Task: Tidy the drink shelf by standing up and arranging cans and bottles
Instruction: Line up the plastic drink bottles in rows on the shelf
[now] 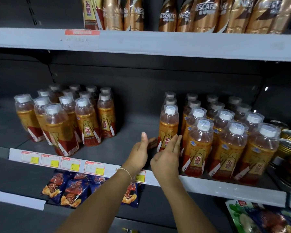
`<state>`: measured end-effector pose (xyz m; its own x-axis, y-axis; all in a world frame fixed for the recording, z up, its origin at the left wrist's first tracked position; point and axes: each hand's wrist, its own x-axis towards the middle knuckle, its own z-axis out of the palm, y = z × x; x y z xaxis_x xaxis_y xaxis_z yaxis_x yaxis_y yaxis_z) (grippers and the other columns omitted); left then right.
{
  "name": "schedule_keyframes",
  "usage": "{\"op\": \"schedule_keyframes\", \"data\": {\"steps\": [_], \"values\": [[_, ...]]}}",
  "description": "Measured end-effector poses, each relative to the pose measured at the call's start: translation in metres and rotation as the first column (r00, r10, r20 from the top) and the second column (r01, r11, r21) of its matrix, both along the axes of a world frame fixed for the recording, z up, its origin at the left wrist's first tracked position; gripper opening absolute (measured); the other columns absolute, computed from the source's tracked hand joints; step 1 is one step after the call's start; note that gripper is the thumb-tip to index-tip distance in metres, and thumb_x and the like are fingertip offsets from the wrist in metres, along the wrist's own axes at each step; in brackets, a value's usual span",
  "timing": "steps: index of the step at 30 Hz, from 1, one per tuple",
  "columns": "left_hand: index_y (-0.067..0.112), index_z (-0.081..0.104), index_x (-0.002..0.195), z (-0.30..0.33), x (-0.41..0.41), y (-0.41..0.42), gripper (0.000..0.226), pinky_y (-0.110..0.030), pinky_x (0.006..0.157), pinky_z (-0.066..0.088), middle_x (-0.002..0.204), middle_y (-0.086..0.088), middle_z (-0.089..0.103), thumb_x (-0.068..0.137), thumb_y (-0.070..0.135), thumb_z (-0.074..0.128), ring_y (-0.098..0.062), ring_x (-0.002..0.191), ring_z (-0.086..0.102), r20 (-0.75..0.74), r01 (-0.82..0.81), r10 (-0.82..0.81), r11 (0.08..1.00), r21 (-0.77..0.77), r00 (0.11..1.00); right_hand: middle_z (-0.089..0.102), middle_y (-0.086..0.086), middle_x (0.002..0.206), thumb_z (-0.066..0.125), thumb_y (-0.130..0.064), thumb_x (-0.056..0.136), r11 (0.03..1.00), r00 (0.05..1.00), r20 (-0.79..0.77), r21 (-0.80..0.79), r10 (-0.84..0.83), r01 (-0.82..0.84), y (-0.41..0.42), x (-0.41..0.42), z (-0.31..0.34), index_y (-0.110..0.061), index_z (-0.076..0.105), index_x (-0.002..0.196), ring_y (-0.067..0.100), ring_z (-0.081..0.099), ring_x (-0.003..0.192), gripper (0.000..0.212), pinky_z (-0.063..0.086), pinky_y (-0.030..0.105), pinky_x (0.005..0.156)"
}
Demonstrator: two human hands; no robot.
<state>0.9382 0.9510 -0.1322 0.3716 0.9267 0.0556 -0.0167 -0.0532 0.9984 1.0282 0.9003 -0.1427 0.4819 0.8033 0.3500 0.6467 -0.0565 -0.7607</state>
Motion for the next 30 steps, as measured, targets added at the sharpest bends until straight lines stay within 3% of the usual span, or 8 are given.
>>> {"op": "schedule_keyframes", "data": {"steps": [4,6,10,13,18,22,25,30], "values": [[0.022,0.065,0.114,0.005,-0.012,0.001,0.07,-0.042,0.112,0.039,0.119,0.001,0.069,0.085,0.072,0.026,-0.01,0.112,0.064,0.153,-0.152,0.15,0.988,0.003,0.977,0.0,0.013,0.168,0.057,0.007,0.087,0.971,0.993,0.117,0.239,-0.013,-0.015,-0.004,-0.013,-0.001,0.003,0.017,0.157,0.02,0.005,0.153,0.081,-0.003,0.01,0.116],[0.022,0.066,0.109,0.006,-0.028,0.005,0.062,-0.044,0.108,0.043,0.115,-0.001,0.07,0.087,0.068,0.03,-0.013,0.109,0.066,0.211,-0.221,0.207,0.974,0.041,0.955,0.01,0.014,0.167,0.058,0.011,0.085,0.938,0.986,0.167,0.34,0.016,-0.073,-0.002,-0.023,0.001,0.003,0.025,0.155,0.015,0.006,0.152,0.078,0.004,0.011,0.119],[0.021,0.065,0.113,0.014,-0.074,0.019,0.054,-0.041,0.105,0.047,0.115,-0.001,0.069,0.095,0.057,0.029,-0.011,0.11,0.064,0.267,-0.387,0.33,0.9,0.2,0.905,0.025,0.017,0.163,0.059,0.011,0.088,0.888,0.973,0.215,0.429,0.078,-0.166,0.017,-0.052,0.012,0.002,0.038,0.15,0.025,0.022,0.152,0.065,0.02,0.02,0.121],[0.022,0.059,0.124,0.022,-0.109,0.029,0.05,-0.025,0.105,0.042,0.124,0.003,0.062,0.1,0.051,0.026,0.001,0.117,0.056,0.193,-0.425,0.379,0.824,0.375,0.905,0.034,0.016,0.16,0.061,0.001,0.093,0.897,0.972,0.196,0.397,0.126,-0.196,0.042,-0.076,0.019,0.002,0.041,0.148,0.022,0.031,0.147,0.058,0.016,0.006,0.115],[0.016,0.043,0.144,0.02,-0.147,0.036,0.054,-0.003,0.104,0.023,0.14,0.011,0.044,0.101,0.043,0.027,0.015,0.128,0.034,-0.007,-0.369,0.461,0.72,0.588,0.887,0.039,0.01,0.158,0.058,-0.019,0.101,0.928,0.955,0.085,0.225,0.285,-0.297,0.089,-0.103,0.017,-0.008,0.034,0.154,0.02,0.037,0.145,0.059,0.035,0.033,0.116],[0.017,0.034,0.149,0.007,-0.165,0.039,0.058,-0.01,0.112,0.019,0.146,0.009,0.038,0.101,0.048,0.027,0.003,0.137,0.03,-0.123,-0.255,0.44,0.7,0.667,0.889,0.037,0.011,0.159,0.062,-0.026,0.099,0.937,0.941,-0.008,0.095,0.337,-0.335,0.124,-0.117,0.014,-0.012,0.029,0.157,0.027,0.039,0.145,0.068,0.036,0.044,0.118],[0.016,0.031,0.151,-0.004,-0.169,0.043,0.064,-0.011,0.114,0.014,0.153,0.003,0.035,0.099,0.054,0.023,0.0,0.143,0.025,-0.182,-0.183,0.408,0.706,0.684,0.895,0.043,0.008,0.156,0.067,-0.031,0.095,0.935,0.932,-0.075,0.03,0.356,-0.354,0.147,-0.125,0.015,-0.016,0.032,0.157,0.023,0.041,0.143,0.072,0.036,0.044,0.118],[0.011,0.029,0.152,-0.013,-0.171,0.047,0.069,-0.018,0.118,0.017,0.157,0.0,0.032,0.1,0.056,0.023,-0.003,0.145,0.022,-0.127,-0.207,0.38,0.721,0.662,0.916,0.068,-0.012,0.12,0.074,-0.022,0.089,0.92,0.897,-0.203,0.064,0.392,-0.388,0.172,-0.129,0.008,-0.038,0.052,0.131,0.005,0.063,0.113,0.051,0.051,0.033,0.102]]}}
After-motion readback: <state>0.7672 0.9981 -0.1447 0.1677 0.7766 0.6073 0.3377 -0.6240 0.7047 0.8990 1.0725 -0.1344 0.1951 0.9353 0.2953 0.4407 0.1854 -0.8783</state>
